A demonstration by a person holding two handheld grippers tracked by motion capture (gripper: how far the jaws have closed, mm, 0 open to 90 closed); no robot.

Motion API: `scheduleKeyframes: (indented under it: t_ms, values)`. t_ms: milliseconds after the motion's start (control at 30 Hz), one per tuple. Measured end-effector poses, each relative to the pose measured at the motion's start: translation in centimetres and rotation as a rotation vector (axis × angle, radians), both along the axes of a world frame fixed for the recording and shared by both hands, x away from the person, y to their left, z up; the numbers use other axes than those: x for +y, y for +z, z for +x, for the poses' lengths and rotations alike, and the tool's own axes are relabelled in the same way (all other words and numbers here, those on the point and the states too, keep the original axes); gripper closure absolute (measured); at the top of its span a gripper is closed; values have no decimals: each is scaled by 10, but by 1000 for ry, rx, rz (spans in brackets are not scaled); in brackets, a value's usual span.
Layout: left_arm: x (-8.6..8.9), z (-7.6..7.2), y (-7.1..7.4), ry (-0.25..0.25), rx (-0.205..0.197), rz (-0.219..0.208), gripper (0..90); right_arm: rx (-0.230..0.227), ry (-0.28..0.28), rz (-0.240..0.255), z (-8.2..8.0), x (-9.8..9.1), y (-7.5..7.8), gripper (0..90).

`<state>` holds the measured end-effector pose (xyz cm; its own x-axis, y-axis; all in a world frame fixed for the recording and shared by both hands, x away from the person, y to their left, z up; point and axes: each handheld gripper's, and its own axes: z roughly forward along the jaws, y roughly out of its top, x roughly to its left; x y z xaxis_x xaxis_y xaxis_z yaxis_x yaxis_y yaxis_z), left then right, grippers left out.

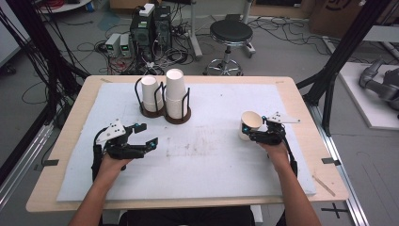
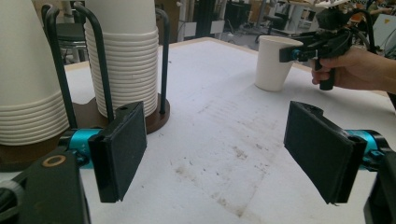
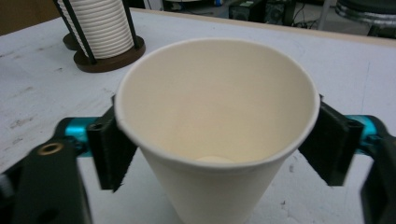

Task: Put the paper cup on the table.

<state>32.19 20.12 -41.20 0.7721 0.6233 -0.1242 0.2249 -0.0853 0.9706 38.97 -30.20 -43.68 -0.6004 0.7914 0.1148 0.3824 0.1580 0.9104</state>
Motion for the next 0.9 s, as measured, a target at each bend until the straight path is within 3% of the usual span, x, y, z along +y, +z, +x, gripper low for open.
scheduleKeyframes:
  t_ms: [167, 267, 567, 900]
  values:
    - [-2, 1, 0, -3, 2, 0, 213, -15, 11, -13, -3, 3, 2, 194]
    - [-2, 2, 0, -5, 3, 1, 213, -40, 18, -15, -7, 2, 6, 151]
    - [-2, 3, 0, -5, 5, -4, 213, -129, 28, 12, -18, -2, 23, 137]
    - [-3, 5, 1, -6, 5, -13, 213, -144, 2, -17, -35, -15, 39, 138]
